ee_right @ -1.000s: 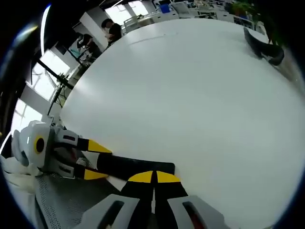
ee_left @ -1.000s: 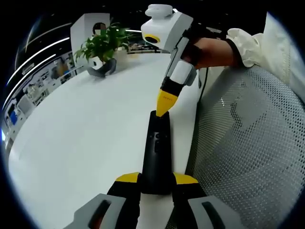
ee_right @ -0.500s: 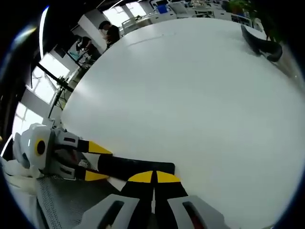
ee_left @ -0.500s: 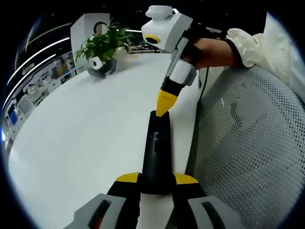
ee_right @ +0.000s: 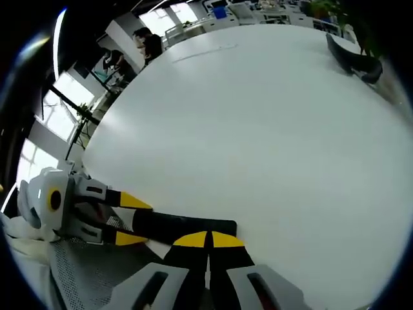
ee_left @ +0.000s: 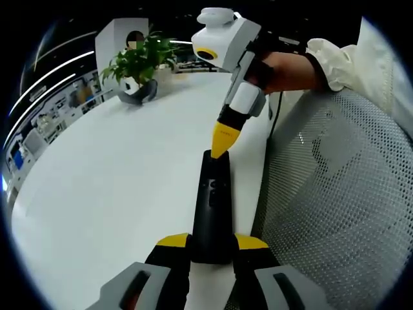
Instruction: Press the specified remote control buttons in sequence, fully releasing each button before pressing the next.
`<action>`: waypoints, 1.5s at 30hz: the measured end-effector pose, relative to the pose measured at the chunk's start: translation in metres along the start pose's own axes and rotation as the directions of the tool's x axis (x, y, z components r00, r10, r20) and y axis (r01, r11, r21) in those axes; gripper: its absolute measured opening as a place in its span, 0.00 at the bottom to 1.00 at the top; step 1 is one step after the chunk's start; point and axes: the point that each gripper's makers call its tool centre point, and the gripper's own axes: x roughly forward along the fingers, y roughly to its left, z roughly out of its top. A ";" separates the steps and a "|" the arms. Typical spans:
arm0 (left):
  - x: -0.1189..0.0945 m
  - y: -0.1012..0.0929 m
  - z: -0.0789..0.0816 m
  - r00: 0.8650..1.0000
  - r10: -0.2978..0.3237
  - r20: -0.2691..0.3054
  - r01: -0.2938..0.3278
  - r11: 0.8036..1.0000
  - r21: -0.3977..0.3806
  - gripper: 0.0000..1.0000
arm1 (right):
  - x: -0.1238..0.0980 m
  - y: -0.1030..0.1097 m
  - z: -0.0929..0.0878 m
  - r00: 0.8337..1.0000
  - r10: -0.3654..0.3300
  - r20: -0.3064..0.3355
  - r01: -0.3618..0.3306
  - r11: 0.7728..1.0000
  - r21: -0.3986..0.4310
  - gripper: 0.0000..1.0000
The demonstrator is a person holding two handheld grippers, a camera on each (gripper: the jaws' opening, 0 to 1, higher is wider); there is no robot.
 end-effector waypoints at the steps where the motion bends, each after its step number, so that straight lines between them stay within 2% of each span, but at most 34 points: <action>1: 0.000 0.000 0.000 1.000 0.000 0.001 0.000 1.000 -0.001 0.24 | 0.000 0.000 0.000 1.000 0.001 0.000 -0.001 1.000 0.002 0.00; 17: 0.000 0.000 0.000 1.000 -0.003 0.007 0.003 1.000 0.000 0.24 | 0.000 0.001 -0.001 1.000 0.000 -0.009 0.000 1.000 0.000 0.00; 25: 0.000 -0.001 0.000 1.000 -0.003 0.007 0.003 1.000 0.000 0.24 | 0.000 0.003 -0.001 1.000 -0.022 -0.013 0.021 0.998 -0.062 0.00; 28: 0.000 -0.001 0.000 1.000 -0.003 0.007 0.003 1.000 0.001 0.24 | 0.000 0.009 0.003 1.000 0.008 0.005 -0.008 0.997 -0.074 0.00; 32: 0.000 -0.001 0.000 1.000 -0.003 0.008 0.003 1.000 0.002 0.24 | 0.001 0.011 0.002 1.000 0.010 -0.002 -0.010 0.996 -0.093 0.00; 45: 0.002 -0.005 0.002 1.000 -0.017 0.015 0.017 1.000 0.018 0.24 | 0.003 0.008 -0.001 1.000 -0.007 -0.018 0.005 0.995 -0.104 0.00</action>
